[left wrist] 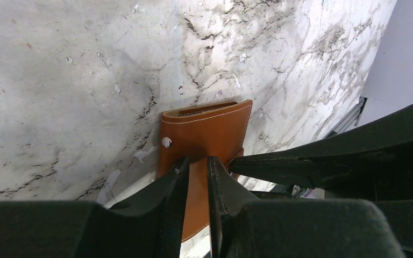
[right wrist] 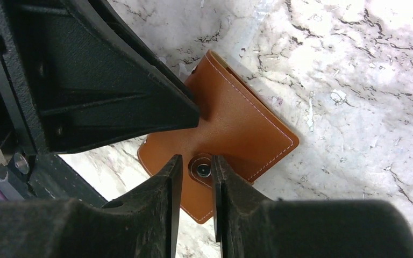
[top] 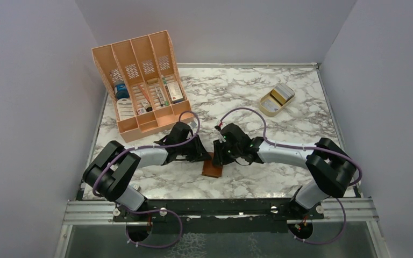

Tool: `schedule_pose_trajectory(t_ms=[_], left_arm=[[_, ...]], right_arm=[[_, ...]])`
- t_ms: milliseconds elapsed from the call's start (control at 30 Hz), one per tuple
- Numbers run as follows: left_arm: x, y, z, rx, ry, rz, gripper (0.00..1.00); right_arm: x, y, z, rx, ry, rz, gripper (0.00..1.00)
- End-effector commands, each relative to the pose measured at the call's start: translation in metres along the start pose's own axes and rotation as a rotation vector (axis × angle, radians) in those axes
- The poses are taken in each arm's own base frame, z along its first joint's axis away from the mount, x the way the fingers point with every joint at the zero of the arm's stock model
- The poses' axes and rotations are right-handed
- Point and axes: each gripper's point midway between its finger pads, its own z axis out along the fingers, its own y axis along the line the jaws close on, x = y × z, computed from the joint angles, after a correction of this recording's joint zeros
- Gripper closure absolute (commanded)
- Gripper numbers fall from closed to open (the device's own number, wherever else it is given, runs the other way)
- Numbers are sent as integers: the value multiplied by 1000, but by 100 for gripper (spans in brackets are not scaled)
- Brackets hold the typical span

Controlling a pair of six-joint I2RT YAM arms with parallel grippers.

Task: Put the credit cards into the card holder
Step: Close the card holder at the center of the board.

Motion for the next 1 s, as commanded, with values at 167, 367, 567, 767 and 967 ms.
schedule_pose_trajectory(t_ms=[167,367,567,767,967], left_arm=[[15,27,2,-93,32,-13,77],[14,27,2,-98,27,-14,77],[14,27,2,-95,28,-15,77],[14,26,1,-94,26,-17,77],[14,26,1,-92,28,-16,77]], right_arm=[[-5,-6,-14,72,-7,1,75],[-18,0,-33,84,-45,10,73],[-9,1,-29,53,-39,40,77],[-5,-1,-20,57,-24,61,80],[1,-4,-14,68,-2,72,81]])
